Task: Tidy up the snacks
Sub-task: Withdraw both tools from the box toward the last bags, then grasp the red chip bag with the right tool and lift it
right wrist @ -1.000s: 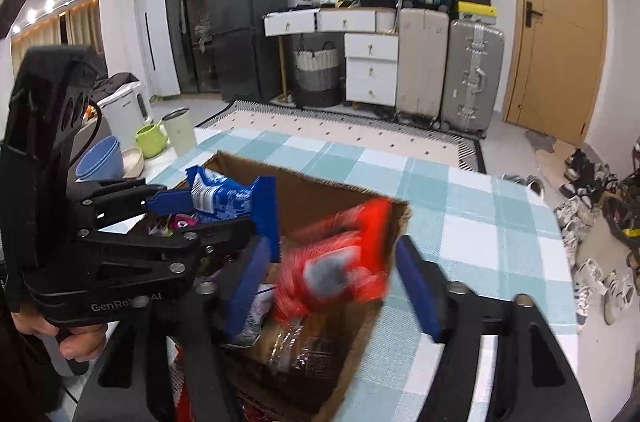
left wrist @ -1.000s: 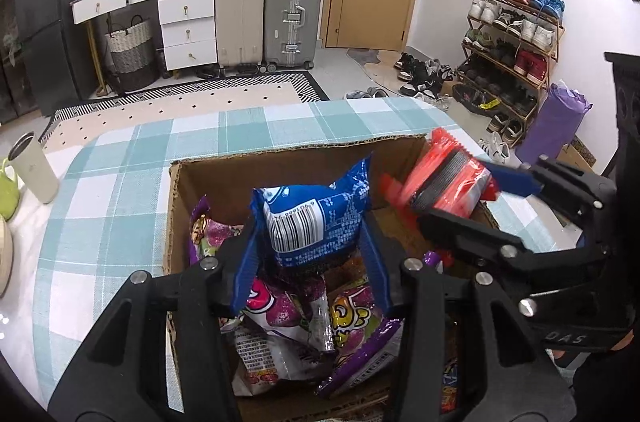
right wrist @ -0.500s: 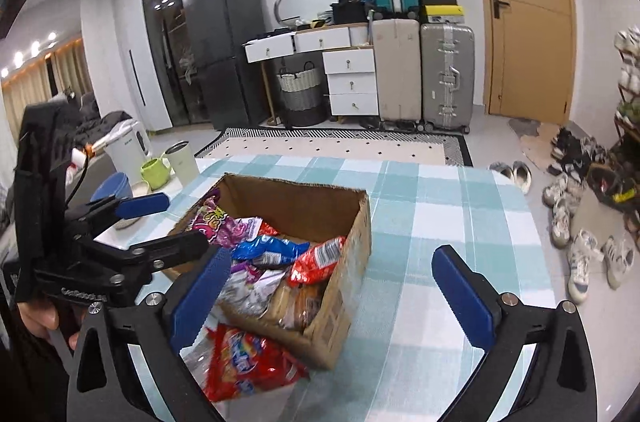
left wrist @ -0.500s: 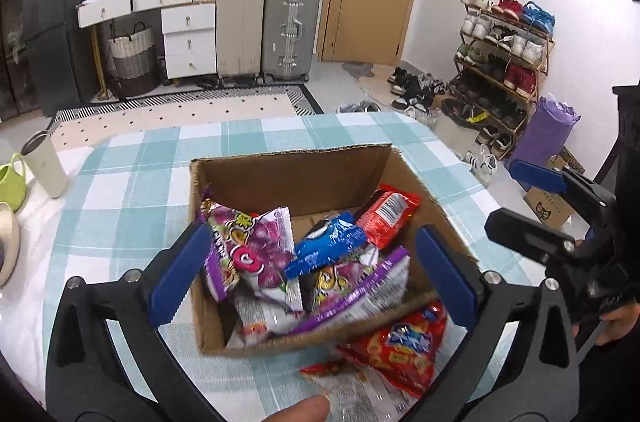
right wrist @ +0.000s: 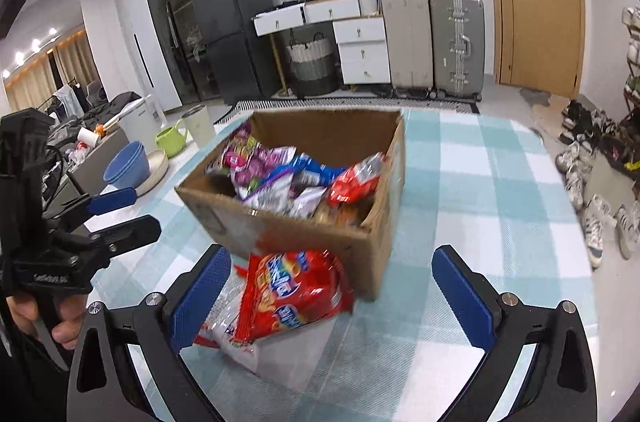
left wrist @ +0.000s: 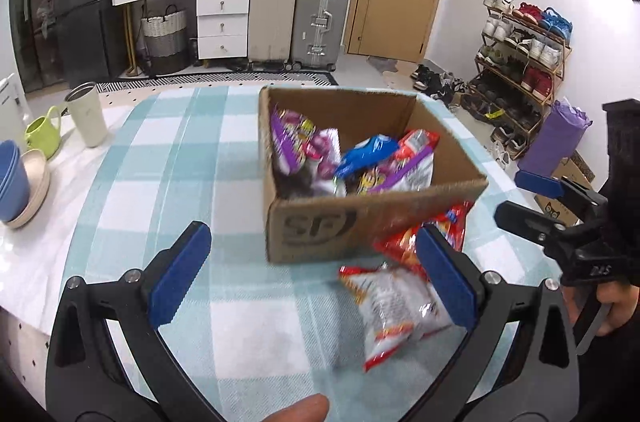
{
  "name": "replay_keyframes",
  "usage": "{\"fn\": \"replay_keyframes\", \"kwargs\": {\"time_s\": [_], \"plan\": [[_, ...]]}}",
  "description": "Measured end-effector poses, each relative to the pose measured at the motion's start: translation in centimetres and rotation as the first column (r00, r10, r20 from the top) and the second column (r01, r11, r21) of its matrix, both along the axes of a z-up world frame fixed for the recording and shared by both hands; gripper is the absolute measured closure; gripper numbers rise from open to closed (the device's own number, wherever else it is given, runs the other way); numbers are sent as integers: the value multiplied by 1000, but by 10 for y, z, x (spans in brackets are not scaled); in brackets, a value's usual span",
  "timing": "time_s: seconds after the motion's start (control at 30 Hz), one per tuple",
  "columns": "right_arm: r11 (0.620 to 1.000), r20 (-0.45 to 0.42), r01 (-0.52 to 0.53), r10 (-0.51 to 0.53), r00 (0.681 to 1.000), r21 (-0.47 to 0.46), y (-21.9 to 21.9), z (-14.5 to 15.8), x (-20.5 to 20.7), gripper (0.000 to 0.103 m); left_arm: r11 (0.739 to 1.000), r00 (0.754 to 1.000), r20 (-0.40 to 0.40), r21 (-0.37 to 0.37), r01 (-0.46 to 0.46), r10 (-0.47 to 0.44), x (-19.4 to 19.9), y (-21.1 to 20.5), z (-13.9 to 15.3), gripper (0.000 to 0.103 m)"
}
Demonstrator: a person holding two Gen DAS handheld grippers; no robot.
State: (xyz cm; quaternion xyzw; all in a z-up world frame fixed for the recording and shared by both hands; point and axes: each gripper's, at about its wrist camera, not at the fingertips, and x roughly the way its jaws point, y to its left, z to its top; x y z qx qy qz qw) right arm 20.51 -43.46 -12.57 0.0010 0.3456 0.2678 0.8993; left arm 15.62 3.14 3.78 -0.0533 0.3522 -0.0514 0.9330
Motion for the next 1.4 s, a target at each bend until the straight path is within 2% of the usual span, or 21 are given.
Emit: {"fn": "replay_keyframes", "kwargs": {"time_s": [0.37, 0.43, 0.57, 0.7, 0.87, 1.07, 1.13, 1.2, 1.27, 1.4], "plan": [[999, -105, -17, 14, 994, -32, 24, -49, 6, 1, 999, 998, -58, 42, -22, 25, -28, 10, -38, 1], [1000, -116, -14, 11, 993, -23, 26, -53, 8, 1, 1000, 997, -77, 20, -21, 23, -27, 13, -43, 1], [1000, -138, -6, 4, 990, -12, 29, -59, 14, 1, 999, 995, -90, 23, -47, 48, -22, 20, -49, 1], [1000, -163, 3, 1, 987, 20, 32, -64, 22, 1, 998, 993, -99, -26, -60, 57, -15, 25, -47, 1], [999, -205, 23, -12, 979, 49, 34, -69, 32, 1, 997, 993, -97, -23, -76, 74, -12, 19, -46, 1], [997, -216, 53, -41, 976, 50, 39, -70, 40, 1, 998, 992, -108, -22, -66, 64, -10, 16, -50, 1], [996, -229, 75, -63, 971, 46, 37, -73, 45, 5, 997, 991, -113, -29, -70, 67, -10, 18, -51, 1], [996, -232, 85, -74, 970, 40, 36, -74, 46, 13, 997, 991, -115, -26, -72, 68, -9, 18, -52, 1], [995, -232, 96, -86, 969, 34, 32, -76, 47, 26, 997, 991, -117, -25, -74, 70, -8, 18, -54, 1], [993, -246, 94, -74, 967, 69, 18, -80, 45, 36, 997, 991, -121, -24, -68, 65, -8, 16, -56, 1]]}}
